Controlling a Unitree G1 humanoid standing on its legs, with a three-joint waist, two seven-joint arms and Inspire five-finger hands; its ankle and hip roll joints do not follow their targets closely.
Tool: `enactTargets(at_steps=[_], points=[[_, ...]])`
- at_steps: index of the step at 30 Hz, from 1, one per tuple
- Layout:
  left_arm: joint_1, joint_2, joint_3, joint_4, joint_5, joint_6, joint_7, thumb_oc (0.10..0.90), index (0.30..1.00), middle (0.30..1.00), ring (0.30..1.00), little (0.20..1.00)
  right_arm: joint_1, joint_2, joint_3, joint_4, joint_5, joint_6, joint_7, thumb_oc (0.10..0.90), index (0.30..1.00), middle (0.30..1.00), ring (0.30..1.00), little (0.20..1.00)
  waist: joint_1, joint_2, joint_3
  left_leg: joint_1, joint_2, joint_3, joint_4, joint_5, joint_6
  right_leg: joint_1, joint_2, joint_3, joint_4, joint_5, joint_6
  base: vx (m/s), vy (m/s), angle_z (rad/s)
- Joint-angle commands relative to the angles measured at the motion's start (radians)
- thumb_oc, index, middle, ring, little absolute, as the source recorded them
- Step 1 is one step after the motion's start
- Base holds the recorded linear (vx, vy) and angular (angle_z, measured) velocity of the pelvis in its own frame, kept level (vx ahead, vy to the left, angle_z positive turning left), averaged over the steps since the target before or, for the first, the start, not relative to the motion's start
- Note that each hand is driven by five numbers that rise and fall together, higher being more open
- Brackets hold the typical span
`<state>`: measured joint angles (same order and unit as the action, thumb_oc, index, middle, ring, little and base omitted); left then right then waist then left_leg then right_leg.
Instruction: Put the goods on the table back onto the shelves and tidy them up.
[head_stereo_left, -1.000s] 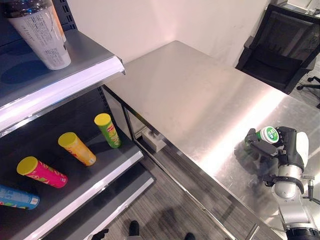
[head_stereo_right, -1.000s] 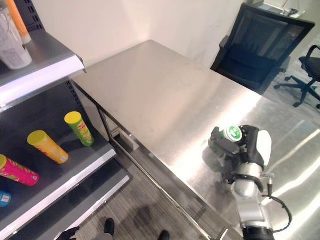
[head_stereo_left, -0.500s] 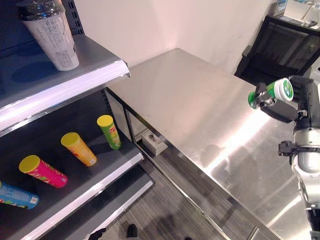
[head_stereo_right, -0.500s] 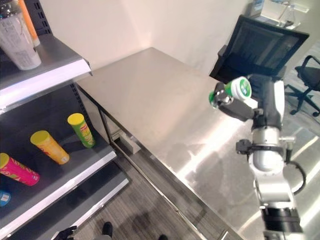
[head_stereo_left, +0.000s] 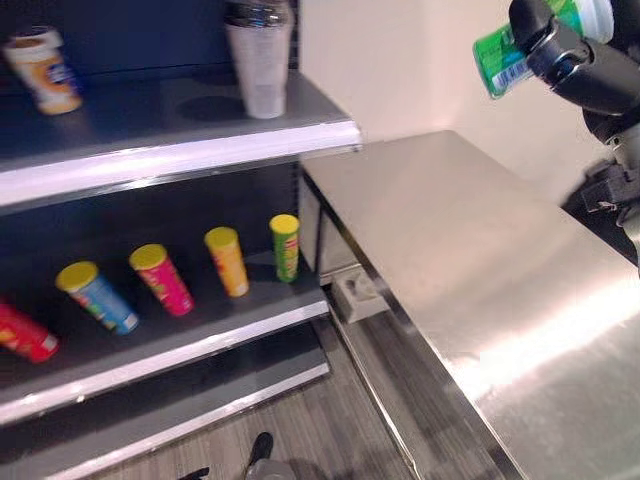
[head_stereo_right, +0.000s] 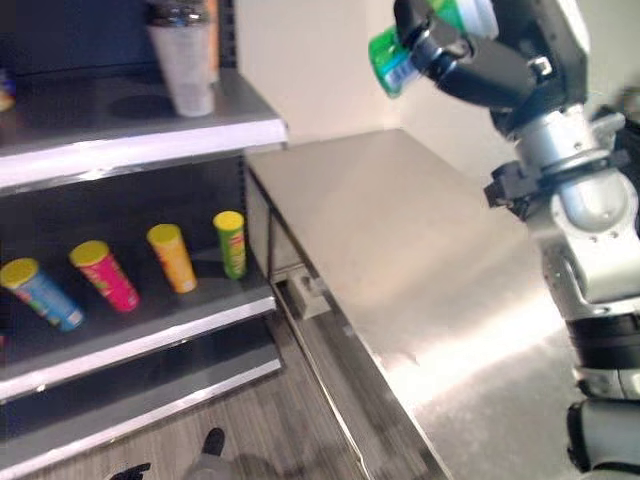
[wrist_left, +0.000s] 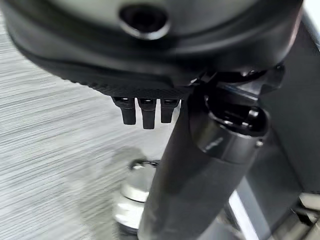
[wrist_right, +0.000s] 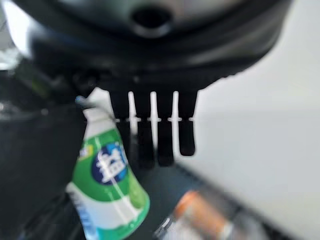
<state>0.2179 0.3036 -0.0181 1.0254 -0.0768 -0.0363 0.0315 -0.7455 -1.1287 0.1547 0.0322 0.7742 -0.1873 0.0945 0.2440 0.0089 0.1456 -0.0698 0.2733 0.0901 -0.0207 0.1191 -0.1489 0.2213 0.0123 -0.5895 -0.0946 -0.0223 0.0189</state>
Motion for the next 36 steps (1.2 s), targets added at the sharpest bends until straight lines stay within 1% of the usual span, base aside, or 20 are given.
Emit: enactTargets(at_steps=[1,3,4,5,6,7,8,11,14,16,17,18,19,20,21,22,28,34,35,36], points=[[-0.054,0.083,-0.036,-0.002,0.006,-0.035,-0.002,0.800,0.900,0.900,0.900,0.900,-0.119,0.006,-0.023,0.014,0.091,-0.074,0.016,0.400,0.300,0.300,0.300,0.300,-0.001,-0.064,-0.021,0.016,0.054,0.042,0.125,0.008,-0.070,-0.012,-0.084,0.044,0.007,-0.074,0.058,-0.09,0.012,0.37],[-0.058,0.090,-0.037,0.002,0.011,-0.039,-0.003,0.800,0.900,0.900,0.900,0.900,-0.167,-0.003,0.016,0.025,0.100,-0.073,0.029,0.400,0.300,0.300,0.300,0.300,-0.007,-0.082,-0.024,0.049,0.057,0.074,0.199,-0.049,-0.058,-0.036,-0.104,0.010,0.007,-0.053,0.057,-0.13,0.017,0.27],[-0.058,0.088,-0.035,0.002,0.011,-0.039,-0.003,0.800,0.900,0.900,0.900,0.900,-0.177,-0.003,0.023,0.029,0.101,-0.074,0.029,0.400,0.300,0.300,0.300,0.300,-0.009,-0.080,-0.024,0.047,0.058,0.073,0.204,-0.053,-0.057,-0.035,-0.104,0.010,0.007,-0.053,0.058,-0.17,0.135,0.90],[-0.064,0.092,-0.039,0.004,0.017,-0.044,0.000,0.800,0.900,0.900,0.900,0.900,-0.239,-0.013,0.068,0.035,0.102,-0.071,0.037,0.400,0.300,0.300,0.300,0.300,-0.033,-0.085,-0.045,0.125,0.070,0.107,0.217,-0.094,-0.059,-0.052,-0.128,-0.037,0.010,-0.032,0.067,-0.10,0.175,0.99],[-0.066,0.093,-0.040,0.004,0.016,-0.046,0.001,0.800,0.900,0.900,0.900,0.900,-0.254,-0.017,0.078,0.037,0.100,-0.069,0.038,0.400,0.300,0.300,0.300,0.300,-0.036,-0.085,-0.050,0.139,0.071,0.114,0.214,-0.093,-0.064,-0.056,-0.134,-0.046,0.011,-0.026,0.069,-0.10,0.289,1.20],[-0.062,0.083,-0.046,0.001,0.018,-0.046,-0.001,0.800,0.900,0.900,0.900,0.900,-0.281,-0.017,0.096,0.050,0.097,-0.069,0.037,0.400,0.300,0.300,0.300,0.300,-0.051,-0.073,-0.071,0.185,0.057,0.122,0.170,-0.117,-0.065,-0.063,-0.145,-0.058,0.013,-0.009,0.080,-0.01,0.236,0.41],[-0.060,0.081,-0.050,0.000,0.021,-0.045,-0.005,0.800,0.900,0.900,0.900,0.900,-0.292,-0.016,0.100,0.056,0.096,-0.066,0.034,0.400,0.300,0.300,0.300,0.300,-0.054,-0.067,-0.081,0.199,0.049,0.134,0.131,-0.129,-0.064,-0.065,-0.152,-0.067,0.015,0.002,0.087,0.02,0.235,0.33],[-0.061,0.078,-0.054,0.006,0.038,-0.042,-0.010,0.800,0.900,0.900,0.900,0.900,-0.301,-0.001,0.094,0.061,0.104,-0.074,0.033,0.400,0.300,0.300,0.300,0.300,-0.048,-0.059,-0.102,0.219,0.024,0.155,0.046,-0.124,-0.060,-0.059,-0.175,-0.085,0.017,0.031,0.106,0.01,0.196,0.37],[-0.065,0.087,-0.067,0.010,0.059,-0.041,-0.016,0.800,0.900,0.900,0.900,0.900,-0.294,-0.006,0.056,0.057,0.103,-0.086,0.020,0.400,0.300,0.300,0.300,0.300,-0.044,-0.053,-0.119,0.232,-0.008,0.141,-0.052,-0.101,-0.055,-0.063,-0.208,-0.116,0.023,0.064,0.131,-0.04,0.217,0.57],[-0.075,0.099,-0.085,0.022,0.080,-0.043,-0.022,0.800,0.900,0.900,0.900,0.900,-0.307,-0.007,0.027,0.054,0.104,-0.102,0.002,0.400,0.300,0.300,0.300,0.300,-0.038,-0.049,-0.127,0.213,-0.033,0.121,-0.061,-0.111,-0.047,-0.071,-0.244,-0.141,0.036,0.093,0.154,-0.06,0.224,0.65],[-0.076,0.101,-0.086,0.023,0.081,-0.043,-0.022,0.800,0.900,0.900,0.900,0.900,-0.302,-0.008,0.021,0.053,0.104,-0.102,0.002,0.400,0.300,0.300,0.300,0.300,-0.040,-0.053,-0.128,0.210,-0.037,0.117,-0.061,-0.111,-0.044,-0.072,-0.248,-0.144,0.038,0.095,0.157,-0.04,0.198,0.59],[-0.076,0.103,-0.090,0.027,0.090,-0.046,-0.025,0.800,0.900,0.900,0.900,0.900,-0.300,-0.009,0.011,0.052,0.103,-0.106,-0.002,0.400,0.300,0.300,0.300,0.300,-0.041,-0.053,-0.129,0.204,-0.050,0.110,-0.062,-0.115,-0.038,-0.075,-0.266,-0.151,0.045,0.110,0.168,-0.02,0.207,0.49],[-0.077,0.111,-0.093,0.030,0.097,-0.045,-0.027,0.800,0.900,0.900,0.900,0.900,-0.304,-0.005,0.005,0.052,0.097,-0.105,-0.007,0.400,0.300,0.300,0.300,0.300,-0.036,-0.059,-0.131,0.197,-0.074,0.099,-0.063,-0.126,-0.025,-0.078,-0.295,-0.159,0.055,0.127,0.184,-0.04,0.271,0.22],[-0.077,0.115,-0.096,0.033,0.101,-0.047,-0.027,0.800,0.900,0.900,0.900,0.900,-0.311,-0.005,0.013,0.059,0.088,-0.103,-0.008,0.400,0.300,0.300,0.300,0.300,-0.032,-0.065,-0.131,0.193,-0.089,0.095,-0.064,-0.131,-0.018,-0.080,-0.310,-0.161,0.059,0.138,0.193,-0.03,0.196,0.25],[-0.078,0.115,-0.096,0.033,0.101,-0.047,-0.027,0.800,0.900,0.900,0.900,0.900,-0.313,-0.005,0.014,0.059,0.088,-0.103,-0.008,0.400,0.300,0.300,0.300,0.300,-0.033,-0.065,-0.131,0.193,-0.090,0.094,-0.064,-0.131,-0.018,-0.081,-0.311,-0.161,0.060,0.138,0.194,-0.05,0.233,0.20],[-0.084,0.126,-0.099,0.037,0.109,-0.047,-0.026,0.800,0.900,0.900,0.900,0.900,-0.326,-0.007,0.042,0.058,0.072,-0.094,-0.007,0.400,0.300,0.300,0.300,0.300,-0.023,-0.077,-0.128,0.185,-0.124,0.082,-0.064,-0.143,0.000,-0.085,-0.344,-0.163,0.070,0.164,0.215,-0.03,0.169,0.20],[-0.087,0.141,-0.111,0.028,0.136,-0.055,-0.037,0.800,0.900,0.900,0.900,0.900,-0.338,-0.014,0.081,0.047,0.048,-0.089,-0.004,0.400,0.300,0.300,0.300,0.300,-0.018,-0.093,-0.120,0.170,-0.186,0.059,-0.067,-0.160,0.033,-0.096,-0.403,-0.163,0.095,0.196,0.235,-0.03,0.156,0.15],[-0.092,0.159,-0.112,0.017,0.147,-0.057,-0.040,0.800,0.900,0.900,0.900,0.900,-0.331,-0.016,0.084,0.024,0.017,-0.099,-0.022,0.400,0.300,0.300,0.300,0.300,-0.021,-0.101,-0.109,0.168,-0.222,0.054,-0.067,-0.170,0.055,-0.110,-0.447,-0.163,0.131,0.230,0.243,-0.03,0.111,0.03],[-0.094,0.163,-0.110,0.014,0.147,-0.057,-0.038,0.800,0.900,0.900,0.900,0.900,-0.322,-0.014,0.075,0.018,0.014,-0.100,-0.025,0.400,0.300,0.300,0.300,0.300,-0.024,-0.098,-0.104,0.168,-0.223,0.050,-0.067,-0.168,0.057,-0.114,-0.450,-0.155,0.142,0.234,0.243,-0.05,0.020,0.00],[-0.100,0.169,-0.110,0.011,0.147,-0.057,-0.036,0.800,0.900,0.900,0.900,0.900,-0.311,-0.017,0.064,0.009,0.007,-0.102,-0.027,0.400,0.300,0.300,0.300,0.300,-0.033,-0.096,-0.096,0.168,-0.223,0.041,-0.067,-0.165,0.060,-0.123,-0.451,-0.128,0.167,0.242,0.243,-0.10,0.022,0.05]])
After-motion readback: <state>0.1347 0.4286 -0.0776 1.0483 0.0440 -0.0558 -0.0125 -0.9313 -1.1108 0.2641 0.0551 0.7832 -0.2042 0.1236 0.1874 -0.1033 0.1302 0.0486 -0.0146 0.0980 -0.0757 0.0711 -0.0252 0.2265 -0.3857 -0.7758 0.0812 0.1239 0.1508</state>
